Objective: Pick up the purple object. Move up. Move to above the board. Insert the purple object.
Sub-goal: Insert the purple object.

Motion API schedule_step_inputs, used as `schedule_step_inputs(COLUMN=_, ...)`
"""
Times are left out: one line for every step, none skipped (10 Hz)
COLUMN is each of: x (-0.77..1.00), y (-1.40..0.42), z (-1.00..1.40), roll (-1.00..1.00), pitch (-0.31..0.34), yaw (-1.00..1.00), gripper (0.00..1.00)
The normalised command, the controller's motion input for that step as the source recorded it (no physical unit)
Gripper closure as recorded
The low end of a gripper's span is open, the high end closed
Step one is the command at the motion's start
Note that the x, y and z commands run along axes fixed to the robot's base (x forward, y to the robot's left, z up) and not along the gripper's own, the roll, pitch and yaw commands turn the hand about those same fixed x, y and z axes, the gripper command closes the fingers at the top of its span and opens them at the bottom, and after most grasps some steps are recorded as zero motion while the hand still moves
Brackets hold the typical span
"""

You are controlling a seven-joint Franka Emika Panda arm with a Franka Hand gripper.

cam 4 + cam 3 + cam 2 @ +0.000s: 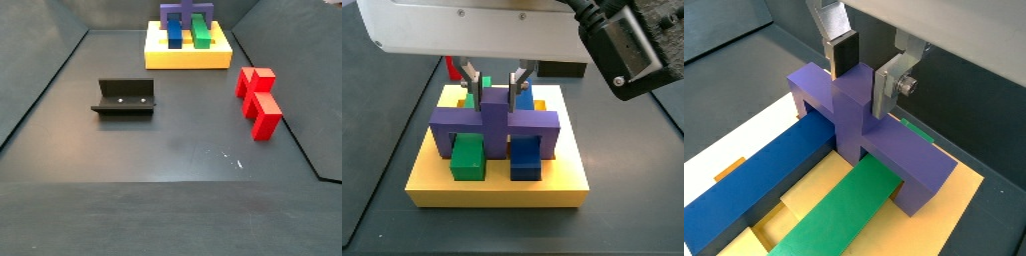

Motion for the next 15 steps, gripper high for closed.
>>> schedule_step_inputs(x=0.03, y=-0.07, z=-0.84, roll=0.18, pitch=-0.083, yaw=0.00, gripper=1.00)
schedule_step_inputs(x=0.06, y=-0.01, z=-0.77, roll=0.04, pitch=-0.114, yaw=0.00, gripper=1.00)
schedule_step_inputs(x=0.18, y=0.00, z=-0.35, roll=-0.14, pitch=-0.093, yaw=0.00, gripper=1.00)
schedule_step_inputs(x=0.31, y=-0.01, z=-0.24, roll=-0.17, pitch=-0.060, yaw=0.00, gripper=1.00)
schedule_step_inputs(x=0.26, y=0.00, z=-0.13, roll=-0.17, pitch=-0.044, yaw=0.00, gripper=1.00)
schedule_step_inputs(x=0.21, y=0.00, z=-0.13, roll=-0.13, pitch=-0.037, yaw=0.03, gripper=1.00)
schedule_step_inputs(x=0.15, y=0.00, z=-0.18, roll=-0.10, pitch=-0.037, yaw=0.01, gripper=1.00)
schedule_step_inputs(x=0.00, y=0.00, z=-0.35, roll=-0.06, pitch=-0.127, yaw=0.04, gripper=1.00)
schedule_step_inputs(x=-0.13, y=0.00, z=-0.13, roll=-0.12, pitch=-0.130, yaw=0.26, gripper=1.00)
schedule_step_inputs(x=0.00, y=-0.03, z=-0.04, roll=-0.09, pitch=-0.076, yaw=0.31, gripper=1.00)
schedule_step_inputs(x=0.12, y=0.00, z=-0.03, roll=-0.08, pitch=-0.024, yaw=0.33, gripper=1.00)
schedule_step_inputs(x=0.03, y=0.00, z=-0.08, roll=-0.01, pitch=-0.031, yaw=0.11, gripper=1.00)
schedule_step_inputs(x=-0.06, y=0.00, z=-0.37, roll=0.00, pitch=-0.133, yaw=0.00, gripper=1.00)
schedule_step_inputs(x=-0.18, y=0.00, z=-0.59, roll=-0.03, pitch=-0.223, yaw=0.00, gripper=1.00)
schedule_step_inputs(x=-0.17, y=0.02, z=-0.59, roll=-0.09, pitch=-0.261, yaw=0.00, gripper=1.00)
